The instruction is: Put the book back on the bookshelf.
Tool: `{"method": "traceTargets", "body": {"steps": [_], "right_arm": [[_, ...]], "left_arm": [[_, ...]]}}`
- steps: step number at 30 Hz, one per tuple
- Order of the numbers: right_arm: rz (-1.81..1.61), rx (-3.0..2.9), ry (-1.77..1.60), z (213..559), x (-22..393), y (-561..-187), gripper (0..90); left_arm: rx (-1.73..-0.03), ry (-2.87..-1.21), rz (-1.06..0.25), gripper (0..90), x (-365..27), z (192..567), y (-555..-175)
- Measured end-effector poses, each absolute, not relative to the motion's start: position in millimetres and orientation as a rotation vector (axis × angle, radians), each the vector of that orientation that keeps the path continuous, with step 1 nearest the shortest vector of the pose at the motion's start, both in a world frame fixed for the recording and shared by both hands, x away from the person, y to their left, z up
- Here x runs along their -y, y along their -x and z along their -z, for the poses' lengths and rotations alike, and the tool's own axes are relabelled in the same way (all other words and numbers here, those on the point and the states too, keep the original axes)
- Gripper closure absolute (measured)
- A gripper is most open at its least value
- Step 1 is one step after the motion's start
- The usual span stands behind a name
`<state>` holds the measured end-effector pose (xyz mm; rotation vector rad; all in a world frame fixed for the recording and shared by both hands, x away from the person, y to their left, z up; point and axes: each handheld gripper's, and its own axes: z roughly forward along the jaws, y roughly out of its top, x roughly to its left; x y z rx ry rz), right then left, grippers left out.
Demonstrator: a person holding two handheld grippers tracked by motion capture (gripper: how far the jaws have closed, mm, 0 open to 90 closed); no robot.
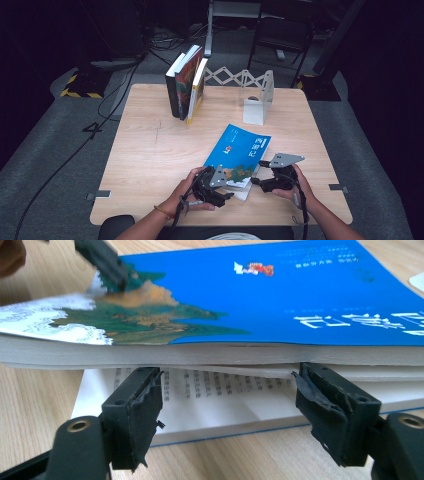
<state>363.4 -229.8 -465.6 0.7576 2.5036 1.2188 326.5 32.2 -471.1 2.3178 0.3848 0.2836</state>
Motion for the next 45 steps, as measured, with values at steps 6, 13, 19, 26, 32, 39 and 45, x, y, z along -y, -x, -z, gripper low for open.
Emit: {"method": "traceTargets", "body": {"steps": [6, 13, 19, 26, 32, 39, 45], "right_arm": [[-1.209, -2.486, -0.756, 461, 224, -364, 27.3], [-1.204, -2.489, -0.752, 460, 223, -365, 27.4], [-1.216, -2.5, -0.781, 462, 226, -370, 27.6], [-1.239, -2.503, -0.766, 464, 231, -371, 29.6], [-1.303, -2.514, -0.704, 459, 244, -368, 37.3], [-1.319, -2.491, -0.605, 452, 247, -373, 36.5], [-1.317, -2.484, -0.564, 451, 237, -389, 32.2]], "left_arm": [[-0.431, -2.297, -0.328, 37.7, -19, 471, -329], [-0.428, -2.296, -0.358, 41.2, -13, 470, -332], [-0.397, -2.275, -0.402, 57.2, -15, 467, -331], [-0.407, -2.244, -0.405, 73.8, -30, 455, -337], [-0.405, -2.253, -0.395, 74.5, -39, 452, -341], [-0.436, -2.237, -0.31, 72.8, -53, 452, -351], [-0.419, -2.243, -0.291, 72.2, -58, 452, -355]]}}
